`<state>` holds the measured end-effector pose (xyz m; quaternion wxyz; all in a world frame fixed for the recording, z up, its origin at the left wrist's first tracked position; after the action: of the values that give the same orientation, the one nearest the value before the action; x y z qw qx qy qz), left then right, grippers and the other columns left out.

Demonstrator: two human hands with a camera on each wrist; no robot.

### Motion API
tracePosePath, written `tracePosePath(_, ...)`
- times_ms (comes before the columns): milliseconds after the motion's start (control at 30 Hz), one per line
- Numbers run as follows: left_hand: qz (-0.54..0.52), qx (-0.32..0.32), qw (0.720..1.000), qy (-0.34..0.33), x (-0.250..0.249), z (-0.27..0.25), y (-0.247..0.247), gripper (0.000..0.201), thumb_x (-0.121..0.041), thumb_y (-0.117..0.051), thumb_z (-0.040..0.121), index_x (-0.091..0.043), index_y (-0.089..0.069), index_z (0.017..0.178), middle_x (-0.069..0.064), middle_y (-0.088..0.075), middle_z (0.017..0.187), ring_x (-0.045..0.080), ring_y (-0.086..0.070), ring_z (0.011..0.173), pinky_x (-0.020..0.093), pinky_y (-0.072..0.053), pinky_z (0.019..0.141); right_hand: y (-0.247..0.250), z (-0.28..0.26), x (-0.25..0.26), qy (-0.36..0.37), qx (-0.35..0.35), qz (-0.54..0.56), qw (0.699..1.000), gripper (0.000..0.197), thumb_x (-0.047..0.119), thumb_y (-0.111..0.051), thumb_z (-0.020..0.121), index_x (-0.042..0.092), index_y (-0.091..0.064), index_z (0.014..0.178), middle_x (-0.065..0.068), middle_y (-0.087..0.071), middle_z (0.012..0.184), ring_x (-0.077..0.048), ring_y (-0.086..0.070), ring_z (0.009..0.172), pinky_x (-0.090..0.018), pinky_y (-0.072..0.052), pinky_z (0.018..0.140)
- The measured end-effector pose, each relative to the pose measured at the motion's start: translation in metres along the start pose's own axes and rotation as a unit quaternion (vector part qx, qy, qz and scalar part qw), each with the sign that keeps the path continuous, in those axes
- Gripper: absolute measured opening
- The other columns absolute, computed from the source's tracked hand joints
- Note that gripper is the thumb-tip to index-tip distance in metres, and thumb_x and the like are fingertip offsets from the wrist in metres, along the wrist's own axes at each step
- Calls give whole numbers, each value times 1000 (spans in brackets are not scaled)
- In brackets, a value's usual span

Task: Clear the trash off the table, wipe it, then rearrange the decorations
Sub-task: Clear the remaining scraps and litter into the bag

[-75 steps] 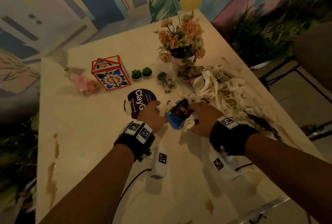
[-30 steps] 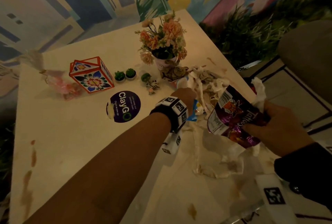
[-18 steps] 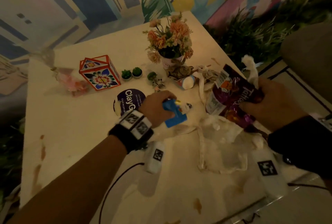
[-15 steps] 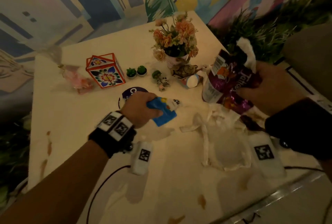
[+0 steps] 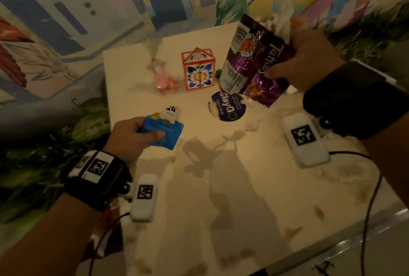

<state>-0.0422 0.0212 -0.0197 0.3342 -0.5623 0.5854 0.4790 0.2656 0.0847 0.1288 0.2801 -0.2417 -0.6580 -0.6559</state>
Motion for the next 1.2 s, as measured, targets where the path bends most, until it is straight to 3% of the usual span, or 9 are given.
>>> tracePosePath(133,-3,0,1000,-15,9,-20,60,23,6,-64,82,-15,-65,93,7,-67,99,24,-64,93,40,-53,84,-60,-21,52,-6,31,59,998,44,-1,-75,69,9,-63,110,-8,-66,100,-20,-63,90,-34,-53,83)
tracePosePath(267,-3,-40,999,-22,21,-35,111,24,5,-64,82,-19,-64,87,2,-67,92,15,-65,83,31,-57,76,-117,-38,95,11,67,116,991,47,-5,-73,71,16,-60,111,5,-62,86,7,-59,63,-7,-47,53)
tracePosePath(400,9,-116,993,8,46,-49,161,22,4,-66,81,-17,-64,87,0,-66,88,19,-64,82,29,-57,71,-180,-46,134,29,128,108,985,37,-1,-70,72,10,-63,107,-3,-67,93,-17,-63,84,-20,-51,67)
tracePosePath(533,45,-197,977,68,81,-66,220,18,-2,-70,80,-19,-64,85,7,-67,93,28,-64,93,45,-54,85,-246,-58,170,79,191,117,971,32,-5,-61,75,16,-60,99,2,-63,80,-20,-63,81,-28,-53,72)
tracePosePath(633,46,-227,965,126,112,-75,258,19,-4,-70,80,-16,-64,94,10,-67,102,29,-64,97,48,-53,88,-295,-72,192,114,200,111,967,30,6,-61,76,12,-62,105,-4,-65,92,-26,-63,89,-36,-52,82)
tracePosePath(700,46,-242,957,155,136,-79,276,23,-4,-70,80,-12,-65,101,13,-66,108,32,-63,100,48,-52,88,-329,-79,199,121,206,100,966,29,15,-61,79,16,-62,108,-6,-67,98,-27,-62,93,-32,-49,78)
tracePosePath(800,98,-232,947,201,174,-78,301,39,-8,-69,83,-4,-58,121,16,-61,121,34,-59,107,47,-50,90,-387,-89,205,119,217,53,967,30,22,-60,87,17,-60,116,-6,-64,110,-25,-59,103,-23,-39,77)
tracePosePath(867,92,-210,945,235,203,-73,313,43,-4,-65,86,-2,-53,127,13,-59,122,31,-56,107,40,-47,84,-430,-93,203,109,223,12,969,26,22,-59,88,13,-62,112,-10,-63,111,-28,-57,104,-29,-44,83)
tracePosePath(1200,186,-56,909,369,363,-34,326,33,-15,-62,89,-5,-55,120,16,-55,126,33,-54,112,36,-46,92,-620,-138,120,-45,341,-173,923,42,26,-61,83,7,-48,119,-17,-39,135,-37,-39,123,-42,-40,98)
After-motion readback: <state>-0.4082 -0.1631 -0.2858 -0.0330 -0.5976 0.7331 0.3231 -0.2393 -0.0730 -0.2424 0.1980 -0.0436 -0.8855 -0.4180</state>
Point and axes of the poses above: each hand's wrist, its own z-axis towards the middle knuckle, its own y-axis out of the back of the hand, x = y × z, the point moved 3 cm from there along z, towards the middle knuckle
